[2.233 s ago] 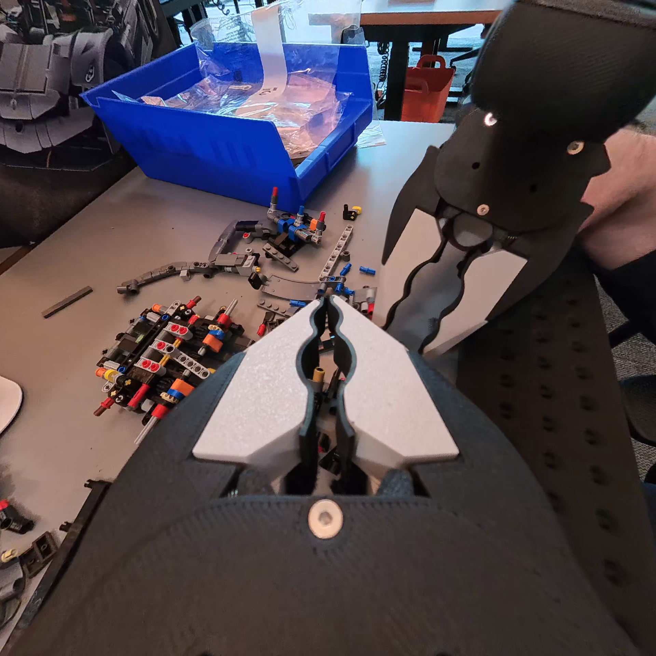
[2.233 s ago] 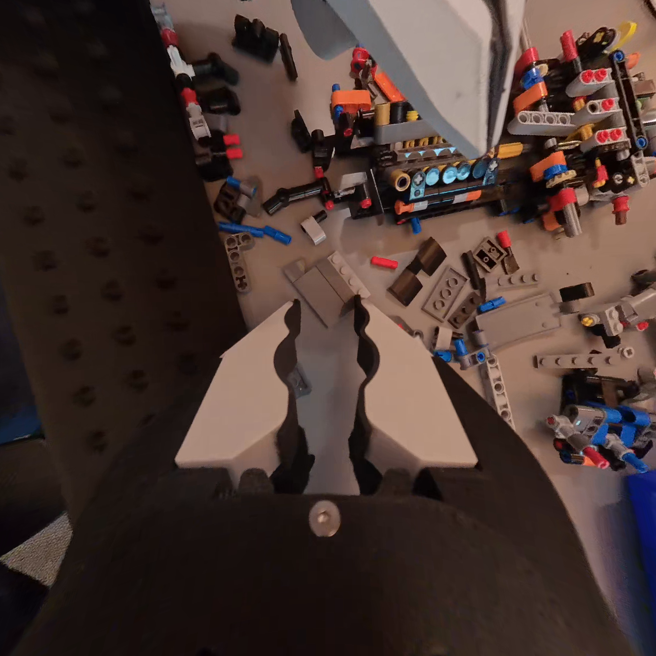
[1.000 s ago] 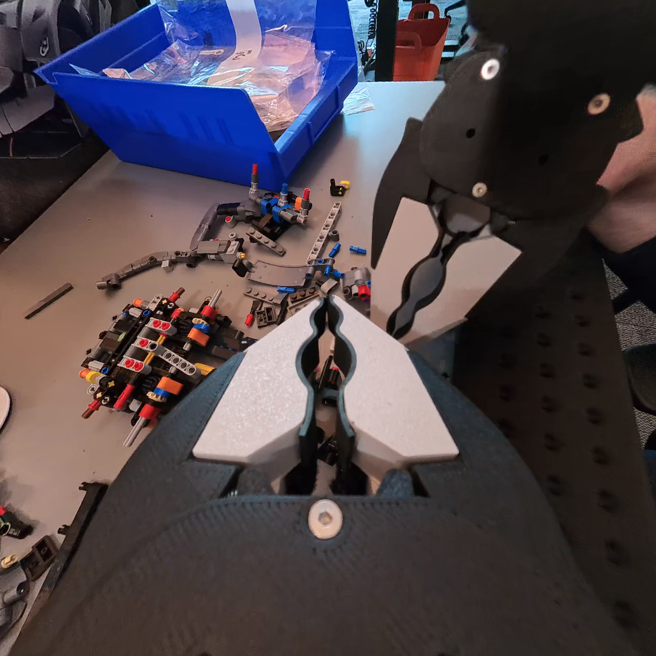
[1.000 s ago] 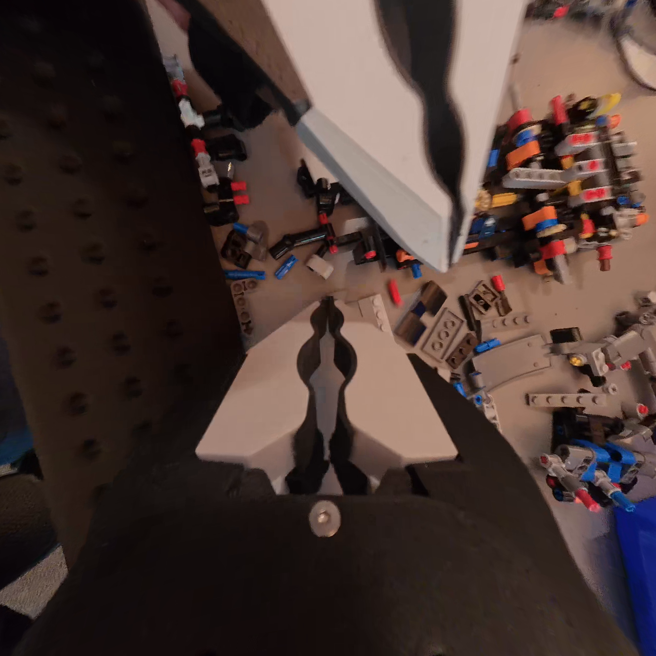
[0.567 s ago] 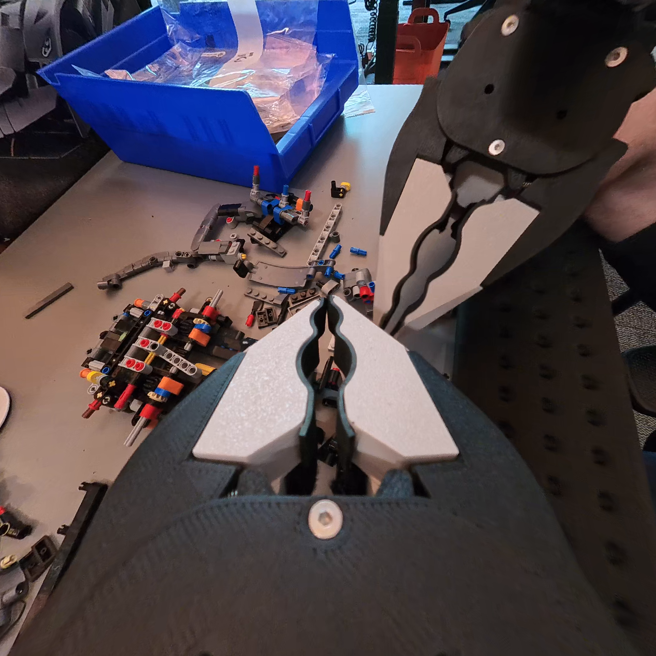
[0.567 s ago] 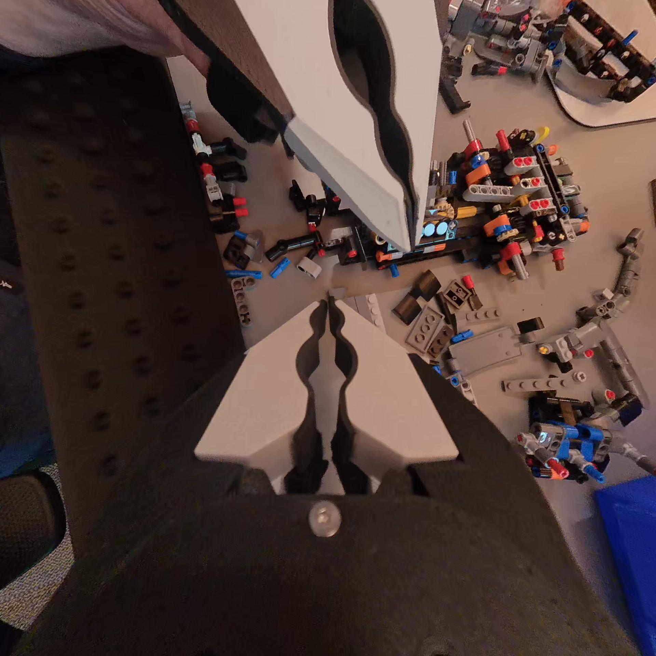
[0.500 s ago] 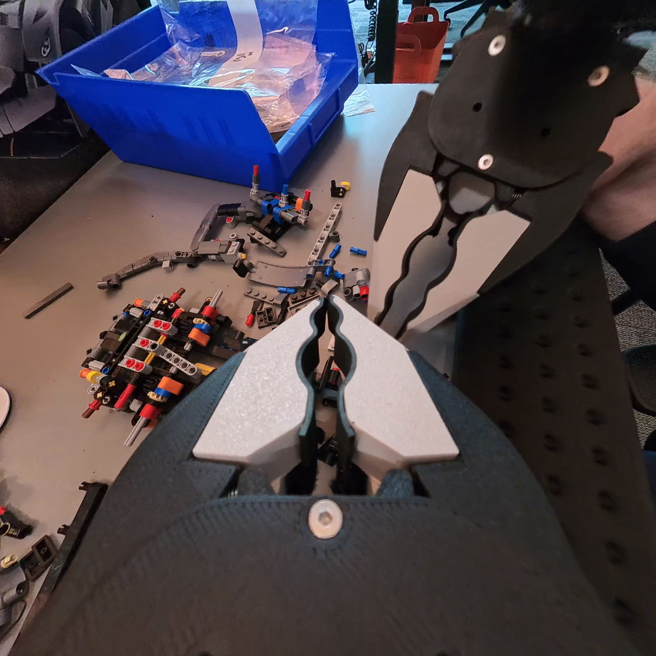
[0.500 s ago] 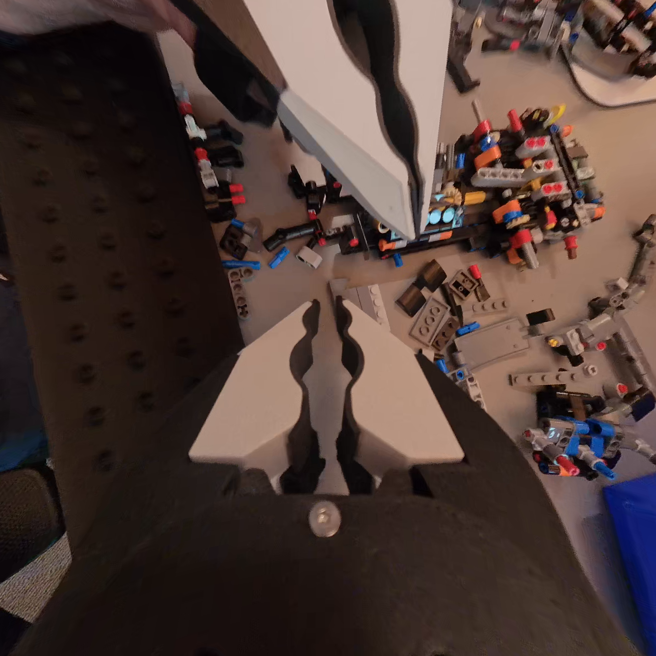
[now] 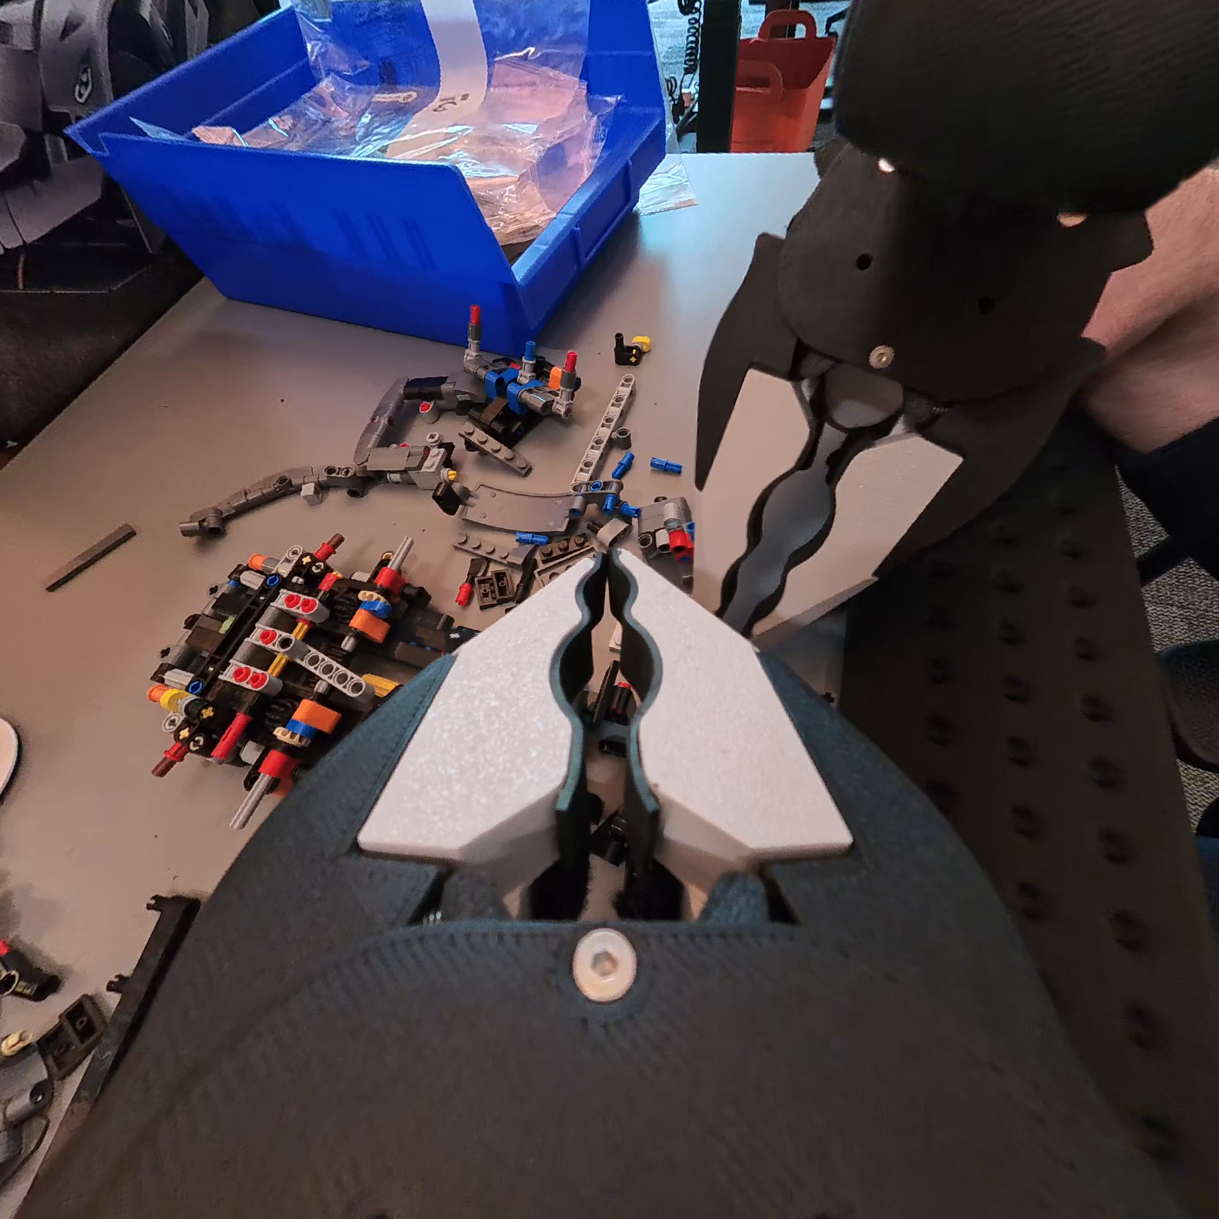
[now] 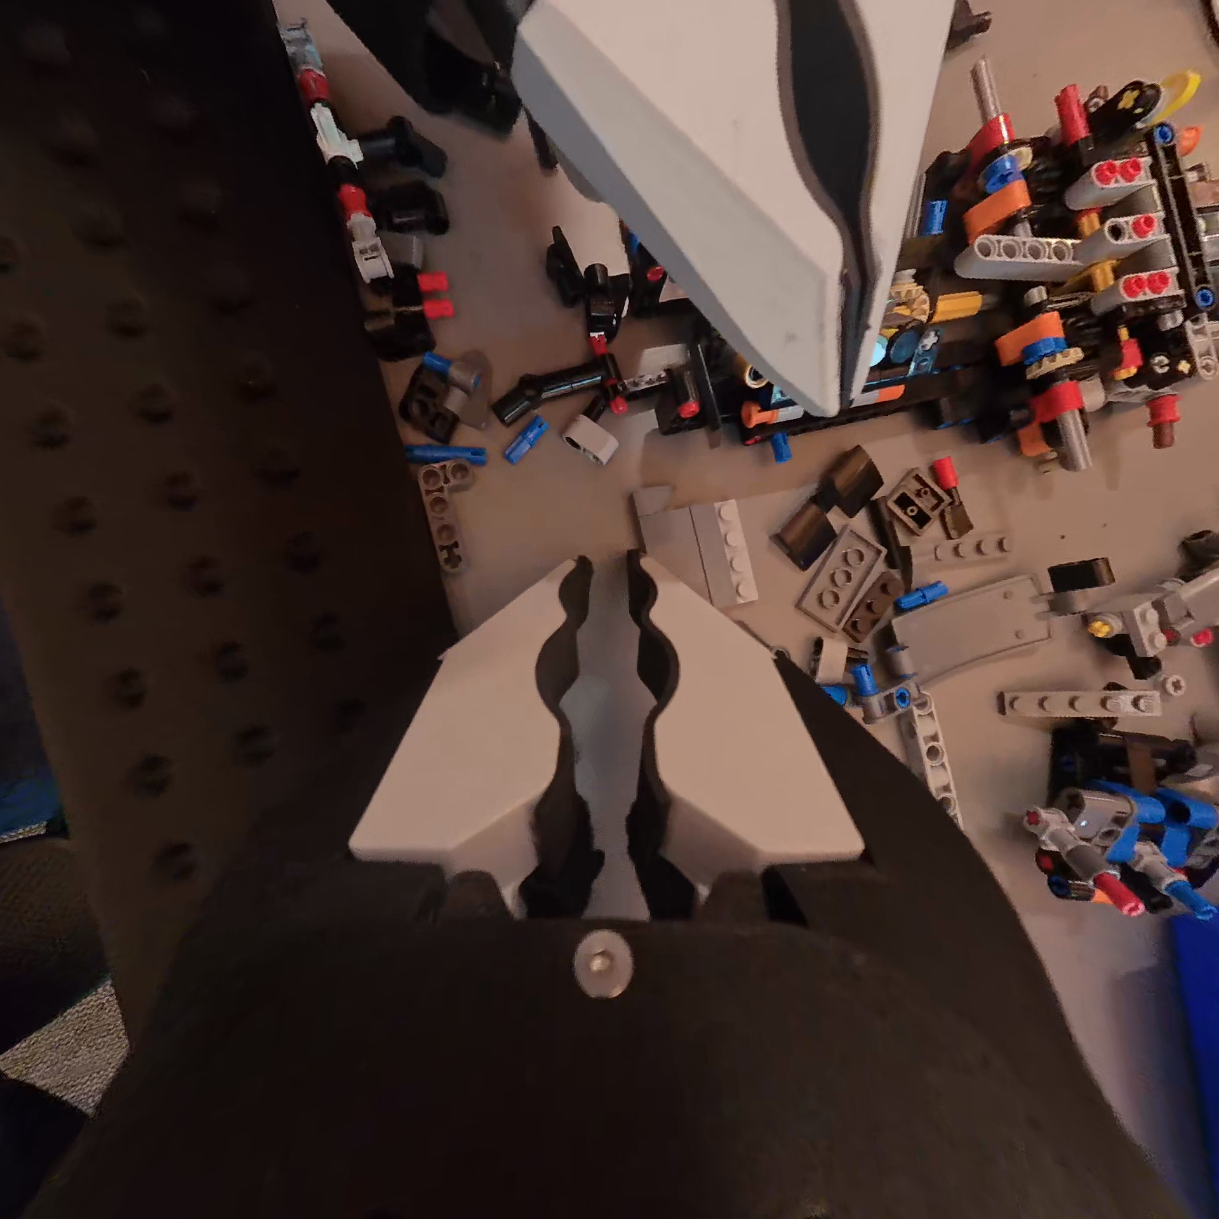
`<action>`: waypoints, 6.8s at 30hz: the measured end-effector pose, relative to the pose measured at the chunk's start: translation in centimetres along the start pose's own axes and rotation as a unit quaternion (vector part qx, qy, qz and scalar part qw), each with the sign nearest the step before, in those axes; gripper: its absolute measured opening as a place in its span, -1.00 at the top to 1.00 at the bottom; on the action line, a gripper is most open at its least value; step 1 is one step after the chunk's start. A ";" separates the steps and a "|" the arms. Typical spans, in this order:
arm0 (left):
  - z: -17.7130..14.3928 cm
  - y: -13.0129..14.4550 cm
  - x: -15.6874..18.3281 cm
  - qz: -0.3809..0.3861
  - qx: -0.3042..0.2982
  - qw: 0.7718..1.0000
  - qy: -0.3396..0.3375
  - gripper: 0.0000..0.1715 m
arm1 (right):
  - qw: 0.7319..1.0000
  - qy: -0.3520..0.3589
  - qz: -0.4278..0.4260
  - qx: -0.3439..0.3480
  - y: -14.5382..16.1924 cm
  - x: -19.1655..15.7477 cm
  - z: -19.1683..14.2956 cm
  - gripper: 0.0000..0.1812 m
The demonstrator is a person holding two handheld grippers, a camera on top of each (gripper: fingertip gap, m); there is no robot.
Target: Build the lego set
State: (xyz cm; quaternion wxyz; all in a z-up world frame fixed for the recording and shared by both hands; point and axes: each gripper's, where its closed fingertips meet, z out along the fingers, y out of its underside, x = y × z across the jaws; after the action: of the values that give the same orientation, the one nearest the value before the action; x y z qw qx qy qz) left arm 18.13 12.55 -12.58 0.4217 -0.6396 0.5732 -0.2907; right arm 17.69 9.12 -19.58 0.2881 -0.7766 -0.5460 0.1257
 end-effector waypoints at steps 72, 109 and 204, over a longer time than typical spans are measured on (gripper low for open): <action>0.1 0.1 0.0 0.000 -0.003 1.000 0.003 1.00 | 0.998 0.028 0.050 0.009 0.1 1.8 -0.3 1.00; 0.3 0.6 0.0 -0.006 -0.013 1.000 0.008 1.00 | 0.997 0.060 0.047 0.024 -0.8 2.8 0.5 0.81; 2.1 4.4 1.1 0.075 -0.128 0.989 0.003 0.91 | 0.995 0.011 0.093 0.031 0.0 2.4 -0.4 1.00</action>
State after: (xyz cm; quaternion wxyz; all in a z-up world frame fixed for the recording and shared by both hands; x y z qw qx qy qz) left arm 18.04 11.95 -17.52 0.3548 -0.6430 0.6532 -0.1843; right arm 18.81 11.17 -19.01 0.3047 -0.8160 -0.4644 0.1602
